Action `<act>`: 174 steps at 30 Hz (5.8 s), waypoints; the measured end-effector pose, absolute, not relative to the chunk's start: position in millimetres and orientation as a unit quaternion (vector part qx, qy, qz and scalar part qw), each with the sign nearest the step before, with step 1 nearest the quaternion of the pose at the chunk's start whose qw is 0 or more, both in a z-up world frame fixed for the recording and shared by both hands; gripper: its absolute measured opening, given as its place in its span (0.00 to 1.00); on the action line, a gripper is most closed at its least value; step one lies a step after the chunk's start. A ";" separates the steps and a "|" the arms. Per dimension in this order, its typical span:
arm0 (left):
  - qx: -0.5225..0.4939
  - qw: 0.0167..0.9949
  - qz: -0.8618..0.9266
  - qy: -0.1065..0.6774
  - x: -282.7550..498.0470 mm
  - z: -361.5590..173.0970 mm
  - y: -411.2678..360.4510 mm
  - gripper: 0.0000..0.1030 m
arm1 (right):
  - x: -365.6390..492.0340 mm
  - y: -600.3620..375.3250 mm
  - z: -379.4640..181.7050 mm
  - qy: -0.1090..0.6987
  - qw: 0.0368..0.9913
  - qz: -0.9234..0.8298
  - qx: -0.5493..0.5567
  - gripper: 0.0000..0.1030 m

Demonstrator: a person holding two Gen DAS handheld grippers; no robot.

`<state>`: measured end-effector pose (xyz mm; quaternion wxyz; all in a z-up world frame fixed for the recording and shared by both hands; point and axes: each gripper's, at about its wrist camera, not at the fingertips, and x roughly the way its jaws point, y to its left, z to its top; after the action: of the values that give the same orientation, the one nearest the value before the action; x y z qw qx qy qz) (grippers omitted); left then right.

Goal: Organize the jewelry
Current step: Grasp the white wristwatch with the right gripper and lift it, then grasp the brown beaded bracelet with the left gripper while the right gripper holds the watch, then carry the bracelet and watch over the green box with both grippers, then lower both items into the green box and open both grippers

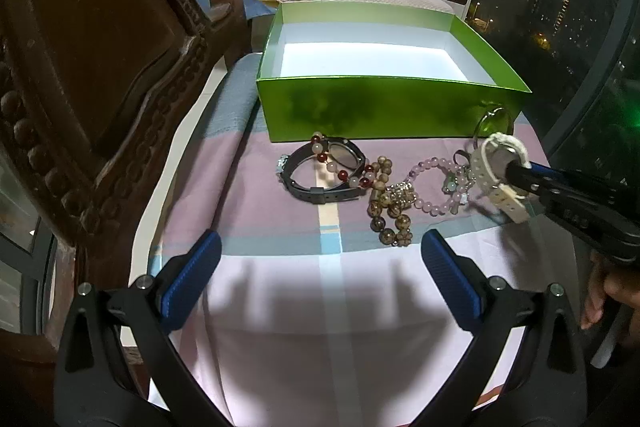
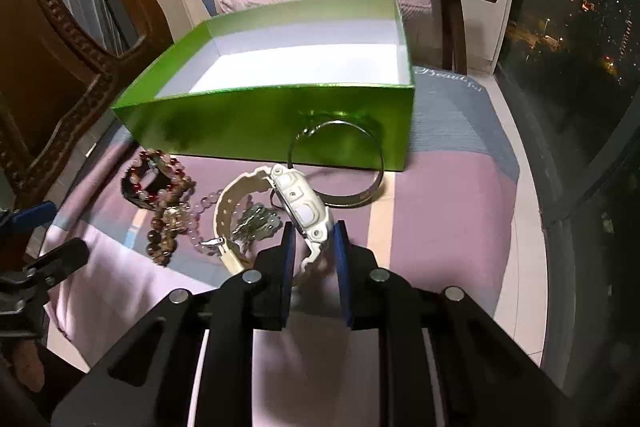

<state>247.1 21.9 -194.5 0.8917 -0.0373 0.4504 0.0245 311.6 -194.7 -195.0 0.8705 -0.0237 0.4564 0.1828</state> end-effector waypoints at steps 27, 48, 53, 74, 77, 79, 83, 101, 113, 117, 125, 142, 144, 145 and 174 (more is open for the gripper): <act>-0.084 0.871 -0.018 0.484 287.6 -241.1 3.3 0.38 | 290.4 -217.9 -165.0 0.425 0.885 0.187 0.030 0.19; -0.022 0.939 -0.020 0.341 222.6 -121.3 11.7 0.11 | 252.9 -211.4 -122.0 0.375 0.905 0.199 0.029 0.19; -0.034 0.949 -0.020 0.314 203.0 -96.7 24.7 0.11 | 235.1 -216.1 -105.7 0.342 0.921 0.185 0.037 0.19; -0.040 0.943 -0.023 0.330 199.4 -107.7 17.4 0.11 | 237.2 -214.2 -110.7 0.344 0.924 0.165 0.037 0.19; -0.040 0.941 -0.024 0.334 201.3 -110.7 16.0 0.11 | 238.5 -213.9 -112.8 0.345 0.923 0.164 0.037 0.19; -0.042 0.941 -0.025 0.336 202.3 -112.7 15.8 0.11 | 238.9 -213.8 -113.9 0.347 0.923 0.163 0.037 0.19; -0.043 0.939 -0.025 0.339 204.7 -116.7 16.0 0.11 | 238.5 -213.3 -114.2 0.344 0.924 0.164 0.038 0.19; -0.047 0.935 -0.031 0.349 221.1 -135.3 15.9 0.11 | 260.9 -205.7 -139.4 0.355 0.919 0.168 0.039 0.19; -0.044 0.932 -0.035 0.357 230.9 -139.6 9.7 0.11 | 265.1 -203.8 -141.9 0.356 0.918 0.168 0.037 0.19; -0.044 0.931 -0.034 0.362 235.4 -142.9 9.1 0.11 | 265.3 -201.6 -143.2 0.358 0.918 0.166 0.035 0.19; -0.042 0.930 -0.032 0.363 234.1 -144.3 9.1 0.11 | 266.0 -200.4 -142.2 0.353 0.920 0.166 0.034 0.19; -0.056 0.929 -0.020 0.366 260.2 -140.6 9.2 0.11 | 290.6 -200.9 -140.8 0.343 0.923 0.168 0.046 0.19; -0.059 0.929 -0.022 0.365 265.8 -139.4 9.1 0.11 | 295.0 -199.0 -139.9 0.341 0.924 0.167 0.043 0.19; -0.060 0.929 -0.023 0.363 269.2 -138.2 8.9 0.11 | 296.7 -198.2 -138.7 0.337 0.926 0.167 0.042 0.19; -0.069 0.916 -0.005 0.394 459.5 -135.6 36.4 0.11 | 477.5 -138.2 -118.3 0.393 0.908 0.144 0.033 0.19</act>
<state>459.5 36.4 -135.6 0.9165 -0.0690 0.3941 -0.0053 477.5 -138.2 -118.3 0.9077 0.0332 0.3929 0.1440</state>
